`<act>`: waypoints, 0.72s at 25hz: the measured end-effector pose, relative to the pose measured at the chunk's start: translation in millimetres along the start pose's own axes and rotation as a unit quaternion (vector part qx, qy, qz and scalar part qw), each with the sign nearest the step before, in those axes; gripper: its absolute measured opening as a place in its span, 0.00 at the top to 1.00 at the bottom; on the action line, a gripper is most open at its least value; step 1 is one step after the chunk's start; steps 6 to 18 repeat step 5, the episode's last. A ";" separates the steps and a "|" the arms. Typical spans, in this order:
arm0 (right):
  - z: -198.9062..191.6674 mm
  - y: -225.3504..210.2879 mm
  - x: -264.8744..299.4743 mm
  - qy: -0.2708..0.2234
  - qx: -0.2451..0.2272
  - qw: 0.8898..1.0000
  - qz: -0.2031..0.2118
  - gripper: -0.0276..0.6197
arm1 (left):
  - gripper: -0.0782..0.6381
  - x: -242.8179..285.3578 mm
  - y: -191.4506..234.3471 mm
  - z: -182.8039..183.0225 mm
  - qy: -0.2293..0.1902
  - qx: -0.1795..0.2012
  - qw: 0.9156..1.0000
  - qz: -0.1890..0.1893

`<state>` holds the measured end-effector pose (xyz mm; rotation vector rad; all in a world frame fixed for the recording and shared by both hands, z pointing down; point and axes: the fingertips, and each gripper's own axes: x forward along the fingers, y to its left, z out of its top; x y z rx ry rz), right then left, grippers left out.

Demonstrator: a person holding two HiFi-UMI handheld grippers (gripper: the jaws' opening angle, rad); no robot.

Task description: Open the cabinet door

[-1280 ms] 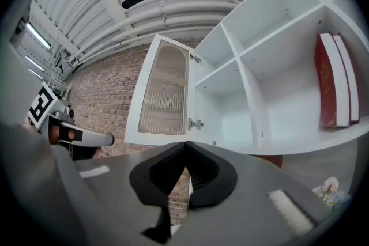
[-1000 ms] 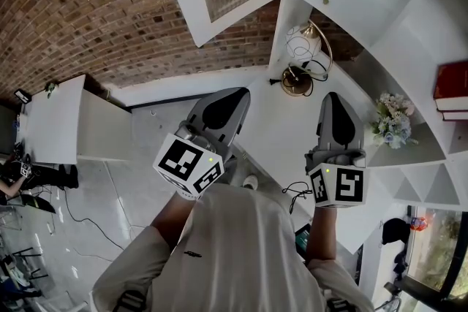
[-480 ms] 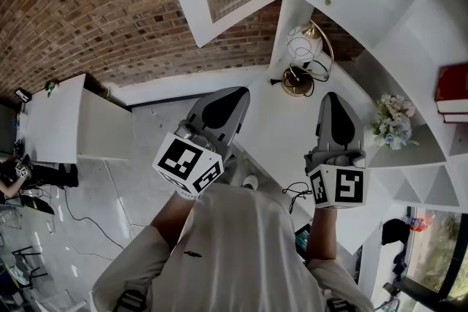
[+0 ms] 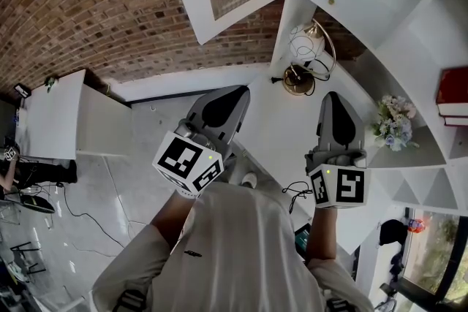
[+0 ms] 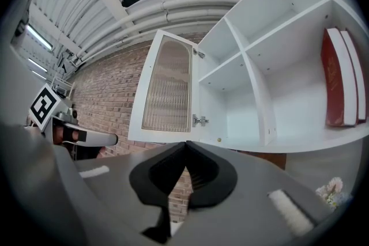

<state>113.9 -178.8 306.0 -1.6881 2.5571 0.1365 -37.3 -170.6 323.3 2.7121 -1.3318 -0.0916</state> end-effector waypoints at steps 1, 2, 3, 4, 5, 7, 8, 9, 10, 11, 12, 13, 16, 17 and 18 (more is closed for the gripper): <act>-0.1 0.2 0.1 0.000 0.000 1.000 0.000 0.96 | 0.88 -0.2 0.2 0.3 0.000 0.001 1.000 0.000; -0.3 0.5 0.0 0.000 -0.001 1.000 0.000 0.96 | 0.88 -0.5 0.3 0.6 0.000 0.001 1.000 0.000; -0.4 0.7 -0.1 0.000 -0.001 1.000 0.000 0.96 | 0.88 -0.8 0.5 0.7 0.000 0.002 1.000 0.000; -0.5 1.1 -0.2 0.000 -0.002 1.000 0.000 0.96 | 0.88 -1.2 0.8 0.6 -0.001 0.001 1.000 0.000; -0.6 1.4 -0.3 0.000 -0.002 1.000 0.000 0.96 | 0.88 -1.6 1.2 0.4 -0.001 0.001 1.000 0.001; -0.6 1.4 -0.3 0.000 -0.002 1.000 0.000 0.96 | 0.88 -1.6 1.2 0.4 -0.001 0.001 1.000 0.001; -0.6 1.4 -0.3 0.000 -0.002 1.000 0.000 0.96 | 0.88 -1.6 1.2 0.4 -0.001 0.001 1.000 0.001; -0.6 1.4 -0.3 0.000 -0.002 1.000 0.000 0.96 | 0.88 -1.6 1.2 0.4 -0.001 0.001 1.000 0.001; -0.6 1.4 -0.3 0.000 -0.002 1.000 0.000 0.96 | 0.88 -1.6 1.2 0.4 -0.001 0.001 1.000 0.001; -0.6 1.4 -0.3 0.000 -0.002 1.000 0.000 0.96 | 0.88 -1.6 1.2 0.4 -0.001 0.001 1.000 0.001; -0.6 1.4 -0.3 0.000 -0.002 1.000 0.000 0.96 | 0.88 -1.6 1.2 0.4 -0.001 0.001 1.000 0.001; -0.6 1.4 -0.3 0.000 -0.002 1.000 0.000 0.96 | 0.88 -1.6 1.2 0.4 -0.001 0.001 1.000 0.001; -0.6 1.4 -0.3 0.000 -0.002 1.000 0.000 0.96 | 0.88 -1.6 1.2 0.4 -0.001 0.001 1.000 0.001; -0.6 1.4 -0.3 0.000 -0.002 1.000 0.000 0.96 | 0.88 -1.6 1.2 0.4 -0.001 0.001 1.000 0.001; -0.6 1.4 -0.3 0.000 -0.002 1.000 0.000 0.96 | 0.88 -1.6 1.2 0.4 -0.001 0.001 1.000 0.001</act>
